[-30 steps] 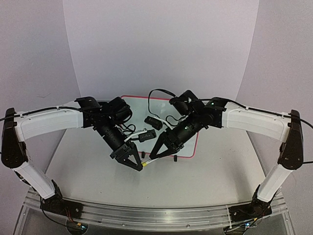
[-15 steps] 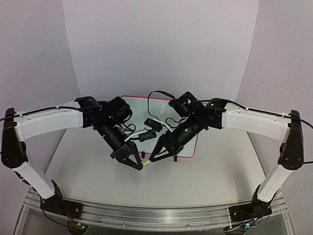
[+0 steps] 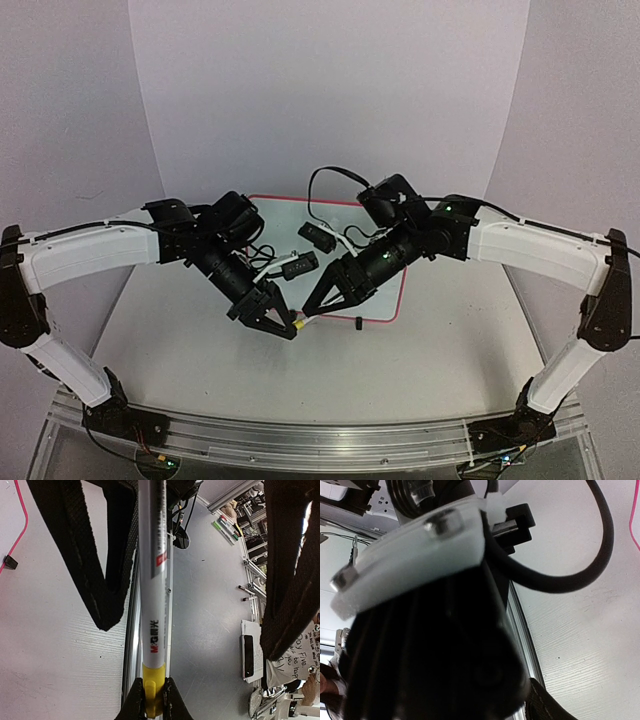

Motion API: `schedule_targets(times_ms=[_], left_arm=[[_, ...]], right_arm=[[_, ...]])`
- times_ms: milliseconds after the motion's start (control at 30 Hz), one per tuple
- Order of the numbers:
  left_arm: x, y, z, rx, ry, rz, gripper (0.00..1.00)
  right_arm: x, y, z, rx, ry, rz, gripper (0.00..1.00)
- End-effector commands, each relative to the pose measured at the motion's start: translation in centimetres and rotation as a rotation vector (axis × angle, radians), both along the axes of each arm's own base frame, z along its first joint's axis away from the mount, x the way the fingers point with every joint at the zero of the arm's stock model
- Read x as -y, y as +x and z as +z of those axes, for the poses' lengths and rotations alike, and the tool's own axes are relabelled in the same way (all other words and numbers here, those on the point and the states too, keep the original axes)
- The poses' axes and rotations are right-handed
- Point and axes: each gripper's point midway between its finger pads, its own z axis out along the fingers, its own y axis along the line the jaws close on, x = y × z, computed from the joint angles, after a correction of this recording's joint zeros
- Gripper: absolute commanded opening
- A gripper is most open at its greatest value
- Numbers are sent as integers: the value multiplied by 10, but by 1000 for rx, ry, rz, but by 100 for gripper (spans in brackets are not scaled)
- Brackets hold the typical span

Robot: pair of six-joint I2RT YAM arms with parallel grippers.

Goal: Write a sentence on the whiteboard
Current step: Open the pen cap from the whiteboard marker.

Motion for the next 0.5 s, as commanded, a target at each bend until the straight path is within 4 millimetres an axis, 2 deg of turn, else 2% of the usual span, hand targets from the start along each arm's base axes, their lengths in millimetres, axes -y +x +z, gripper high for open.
schedule_targets(times_ms=[0, 200, 467], left_arm=[[0, 0, 12, 21, -41, -8, 0], [-1, 1, 7, 27, -14, -15, 0], [-3, 3, 6, 40, 1, -21, 0]], right_arm=[[-4, -8, 22, -5, 75, 38, 57], [-4, -15, 19, -44, 78, 73, 46], [-4, -22, 6, -77, 53, 97, 40]])
